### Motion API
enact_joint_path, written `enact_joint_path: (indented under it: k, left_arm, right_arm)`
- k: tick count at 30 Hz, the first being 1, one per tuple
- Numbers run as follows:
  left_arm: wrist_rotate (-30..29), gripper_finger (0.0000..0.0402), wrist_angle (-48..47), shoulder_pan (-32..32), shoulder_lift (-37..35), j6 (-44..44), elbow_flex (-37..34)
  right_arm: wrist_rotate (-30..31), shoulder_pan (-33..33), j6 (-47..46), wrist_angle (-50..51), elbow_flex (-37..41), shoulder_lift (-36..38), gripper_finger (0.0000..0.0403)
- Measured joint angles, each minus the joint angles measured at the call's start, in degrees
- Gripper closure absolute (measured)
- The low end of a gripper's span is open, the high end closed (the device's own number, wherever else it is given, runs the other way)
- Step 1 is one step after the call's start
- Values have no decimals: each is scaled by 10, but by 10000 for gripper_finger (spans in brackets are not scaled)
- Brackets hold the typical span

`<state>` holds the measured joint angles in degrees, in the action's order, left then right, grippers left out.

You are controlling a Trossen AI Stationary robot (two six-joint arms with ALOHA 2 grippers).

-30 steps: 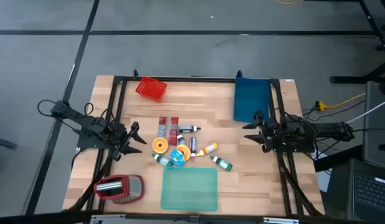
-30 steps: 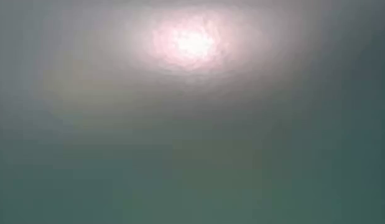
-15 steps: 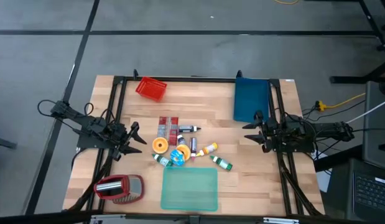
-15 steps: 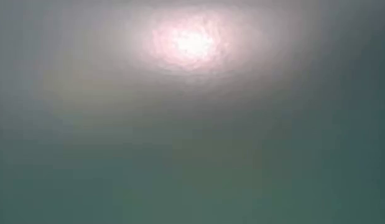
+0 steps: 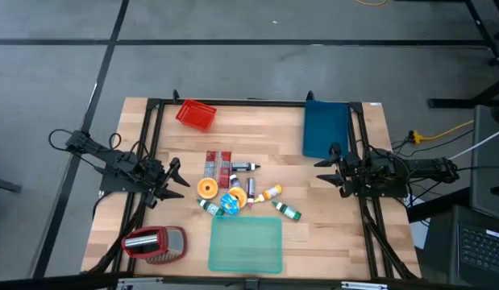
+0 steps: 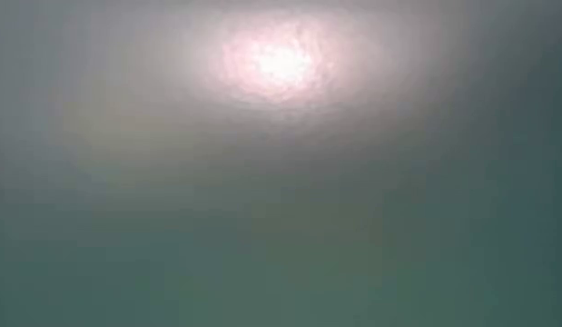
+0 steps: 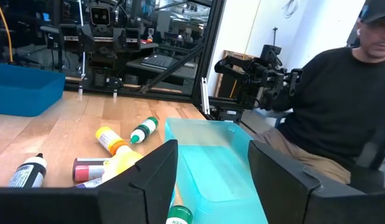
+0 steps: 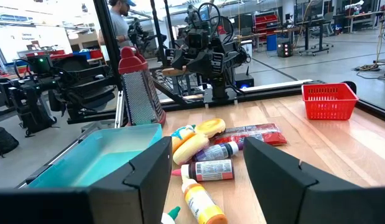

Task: Pick & Place Food Item

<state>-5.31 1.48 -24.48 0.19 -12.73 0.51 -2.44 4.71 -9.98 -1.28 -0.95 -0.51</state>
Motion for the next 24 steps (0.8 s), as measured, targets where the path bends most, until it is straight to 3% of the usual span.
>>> enact_joint_path:
  k: [15, 21, 24]
  left_arm:
    - [0, 210, 0, 0, 0, 9, 0]
    - [-72, 212, 13, 0, 0, 152, 0]
    - [-66, 211, 13, 0, 0, 227, 0]
  right_arm:
    - [16, 0, 30, -90, 0, 0, 199]
    - [57, 0, 34, -103, 0, 0, 199]
    - [86, 0, 44, -112, 0, 0, 199]
